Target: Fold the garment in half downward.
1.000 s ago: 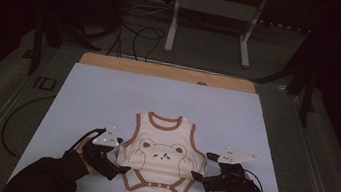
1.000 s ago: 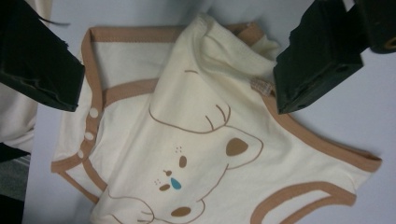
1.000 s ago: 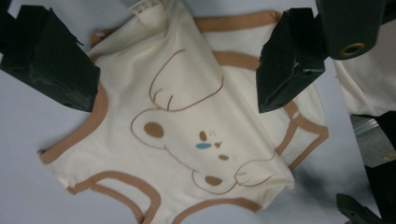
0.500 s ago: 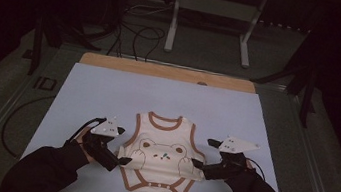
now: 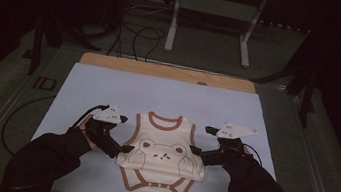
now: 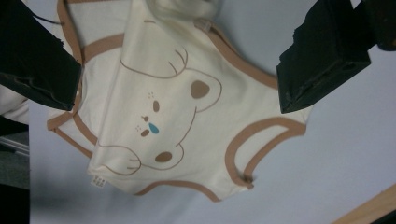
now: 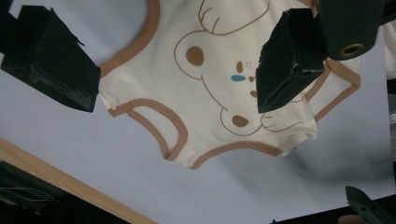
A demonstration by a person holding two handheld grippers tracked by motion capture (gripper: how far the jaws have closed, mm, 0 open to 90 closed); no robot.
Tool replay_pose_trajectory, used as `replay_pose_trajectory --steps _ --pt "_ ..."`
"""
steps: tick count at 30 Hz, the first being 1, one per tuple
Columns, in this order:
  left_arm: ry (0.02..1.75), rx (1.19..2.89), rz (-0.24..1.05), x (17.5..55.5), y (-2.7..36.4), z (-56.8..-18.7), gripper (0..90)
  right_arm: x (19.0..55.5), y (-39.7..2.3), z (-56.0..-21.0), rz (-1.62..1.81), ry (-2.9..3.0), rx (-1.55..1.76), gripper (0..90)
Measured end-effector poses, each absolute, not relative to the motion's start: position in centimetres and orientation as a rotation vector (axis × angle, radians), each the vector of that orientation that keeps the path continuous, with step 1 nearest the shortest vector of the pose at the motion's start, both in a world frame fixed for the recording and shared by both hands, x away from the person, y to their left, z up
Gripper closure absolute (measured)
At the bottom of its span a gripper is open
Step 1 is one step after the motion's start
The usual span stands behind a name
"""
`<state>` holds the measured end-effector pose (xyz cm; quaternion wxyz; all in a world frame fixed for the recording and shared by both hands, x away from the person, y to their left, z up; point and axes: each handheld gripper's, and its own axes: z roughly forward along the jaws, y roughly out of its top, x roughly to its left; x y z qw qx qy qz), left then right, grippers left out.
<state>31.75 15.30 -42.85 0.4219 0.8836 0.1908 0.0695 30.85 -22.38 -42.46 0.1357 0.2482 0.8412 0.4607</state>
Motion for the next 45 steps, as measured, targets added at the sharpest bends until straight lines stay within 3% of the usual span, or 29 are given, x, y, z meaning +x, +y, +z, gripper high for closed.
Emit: replay_pose_trajectory --steps 30,45 --pt "0.613 2.235 0.153 38.9 14.4 -46.5 0.7 38.6 -21.1 -47.2 1.259 2.558 0.816 13.9" --pt "0.686 2.273 0.142 41.5 14.4 -49.1 6.2 41.3 -21.0 -49.6 1.152 2.589 0.919 15.7"
